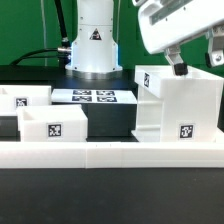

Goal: Assemble drawer

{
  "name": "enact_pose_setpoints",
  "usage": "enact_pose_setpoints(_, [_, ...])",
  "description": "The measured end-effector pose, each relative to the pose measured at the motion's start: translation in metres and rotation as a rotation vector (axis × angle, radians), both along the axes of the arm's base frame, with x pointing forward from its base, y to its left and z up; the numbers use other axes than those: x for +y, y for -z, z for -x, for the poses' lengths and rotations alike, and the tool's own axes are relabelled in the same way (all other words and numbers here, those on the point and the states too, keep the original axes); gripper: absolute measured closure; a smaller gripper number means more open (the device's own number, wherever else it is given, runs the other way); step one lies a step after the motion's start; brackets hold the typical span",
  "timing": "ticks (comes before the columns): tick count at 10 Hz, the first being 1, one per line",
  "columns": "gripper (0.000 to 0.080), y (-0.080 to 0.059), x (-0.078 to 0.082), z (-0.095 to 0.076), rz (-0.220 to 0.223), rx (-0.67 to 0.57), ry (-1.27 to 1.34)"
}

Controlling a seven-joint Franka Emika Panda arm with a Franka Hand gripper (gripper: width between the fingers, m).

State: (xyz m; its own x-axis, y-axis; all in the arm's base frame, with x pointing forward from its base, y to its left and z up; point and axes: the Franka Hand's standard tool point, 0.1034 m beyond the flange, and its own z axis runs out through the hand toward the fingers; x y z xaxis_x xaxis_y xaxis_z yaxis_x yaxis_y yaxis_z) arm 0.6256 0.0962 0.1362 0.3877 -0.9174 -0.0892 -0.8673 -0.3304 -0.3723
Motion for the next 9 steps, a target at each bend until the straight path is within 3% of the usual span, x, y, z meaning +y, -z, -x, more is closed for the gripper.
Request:
enact_pose_setpoints(3, [0.0150, -0.024, -0.027, 0.013, 0.096, -0.076, -0.242])
enact_pose_setpoints(6, [0.0150, -0.021, -0.025, 0.013, 0.098, -0.073, -0.249])
enact_pose_setpoints(8, [0.0150, -0.010, -0.029, 0.023, 0.198, -0.059, -0.569])
enact_pose_setpoints(9, [0.0150, -0.009, -0.044, 0.028, 0.256, -0.063, -0.784])
